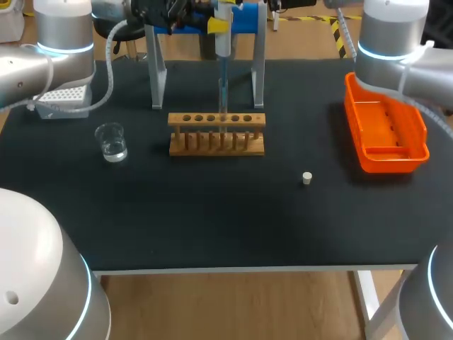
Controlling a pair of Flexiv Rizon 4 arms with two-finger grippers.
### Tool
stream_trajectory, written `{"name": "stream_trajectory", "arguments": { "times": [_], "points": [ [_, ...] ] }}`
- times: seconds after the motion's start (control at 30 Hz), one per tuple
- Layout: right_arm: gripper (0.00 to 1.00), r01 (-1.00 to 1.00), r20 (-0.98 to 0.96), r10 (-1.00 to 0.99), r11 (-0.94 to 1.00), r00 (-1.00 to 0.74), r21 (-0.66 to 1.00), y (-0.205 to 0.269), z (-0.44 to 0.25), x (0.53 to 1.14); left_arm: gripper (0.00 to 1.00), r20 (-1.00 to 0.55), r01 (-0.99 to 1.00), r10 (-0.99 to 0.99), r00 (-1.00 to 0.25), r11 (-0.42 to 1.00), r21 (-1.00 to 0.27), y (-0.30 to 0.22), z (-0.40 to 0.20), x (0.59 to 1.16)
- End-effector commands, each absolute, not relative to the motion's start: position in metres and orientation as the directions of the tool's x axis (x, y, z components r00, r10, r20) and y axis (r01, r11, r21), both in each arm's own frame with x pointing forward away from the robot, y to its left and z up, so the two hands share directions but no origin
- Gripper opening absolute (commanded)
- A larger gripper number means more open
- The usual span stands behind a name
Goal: Invert the test tube, pick up the pipette, mount the tip to pipette, aspirate from beaker and dispense into the tube, eject the tip, return the pipette, and cap with the stopper.
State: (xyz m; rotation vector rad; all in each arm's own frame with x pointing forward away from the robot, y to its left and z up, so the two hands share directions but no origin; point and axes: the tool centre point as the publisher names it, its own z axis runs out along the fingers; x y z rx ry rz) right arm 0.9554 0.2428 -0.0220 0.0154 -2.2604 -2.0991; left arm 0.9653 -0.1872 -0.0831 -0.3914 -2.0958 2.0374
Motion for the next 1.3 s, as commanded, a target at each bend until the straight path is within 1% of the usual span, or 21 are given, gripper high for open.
{"name": "stream_trajectory", "arguments": {
  "times": [0.03, 0.43, 0.47, 0.5, 0.53, 0.57, 0.77, 0.97, 1.17, 1.3],
  "points": [
    [0.0, 0.012, 0.014, -0.045, 0.054, -0.999, 0.998, 0.236, -0.012, 0.957, 0.0, -0.046, 0.056, 0.317, -0.947, 0.021, -0.998, -0.188, -0.08, 0.965],
    [0.0, -0.046, -0.046, -0.023, -0.007, -0.999, 0.999, 0.203, 0.014, 0.951, 0.0, -0.046, 0.056, 0.317, -0.947, 0.021, -0.998, -0.188, -0.08, 0.965],
    [0.11, -0.049, -0.049, -0.019, -0.007, -0.999, 0.999, 0.2, 0.014, 0.95, 0.0, -0.046, 0.056, 0.317, -0.947, 0.021, -0.998, -0.188, -0.08, 0.965],
    [0.45, -0.055, -0.055, -0.014, -0.009, -0.998, 0.998, 0.195, 0.014, 0.949, 0.0, -0.046, 0.056, 0.317, -0.947, 0.021, -0.998, -0.188, -0.08, 0.965],
    [0.87, -0.061, -0.061, -0.008, -0.009, -0.998, 0.998, 0.191, 0.014, 0.948, 0.0, -0.046, 0.056, 0.317, -0.947, 0.021, -0.998, -0.188, -0.08, 0.965],
    [1.0, -0.064, -0.064, -0.004, -0.011, -0.998, 0.998, 0.186, 0.013, 0.947, 0.0, -0.046, 0.056, 0.317, -0.947, 0.021, -0.998, -0.188, -0.08, 0.965],
    [1.0, -0.072, -0.072, 0.045, -0.003, -0.996, 0.997, 0.153, -0.001, 0.946, 0.0, -0.046, 0.056, 0.317, -0.947, 0.021, -0.998, -0.188, -0.08, 0.965],
    [1.0, -0.098, -0.099, 0.102, 0.018, -0.99, 0.995, 0.122, -0.037, 0.943, 0.0, -0.046, 0.056, 0.317, -0.947, 0.021, -0.998, -0.188, -0.08, 0.965],
    [1.0, -0.117, -0.119, 0.118, 0.024, -0.986, 0.993, 0.11, -0.078, 0.943, 0.0, -0.046, 0.056, 0.317, -0.947, 0.021, -0.998, -0.188, -0.08, 0.965],
    [1.0, -0.147, -0.152, 0.118, 0.047, -0.981, 0.988, 0.113, -0.108, 0.938, 0.0, -0.046, 0.056, 0.317, -0.947, 0.021, -0.998, -0.188, -0.08, 0.965]
  ]
}}
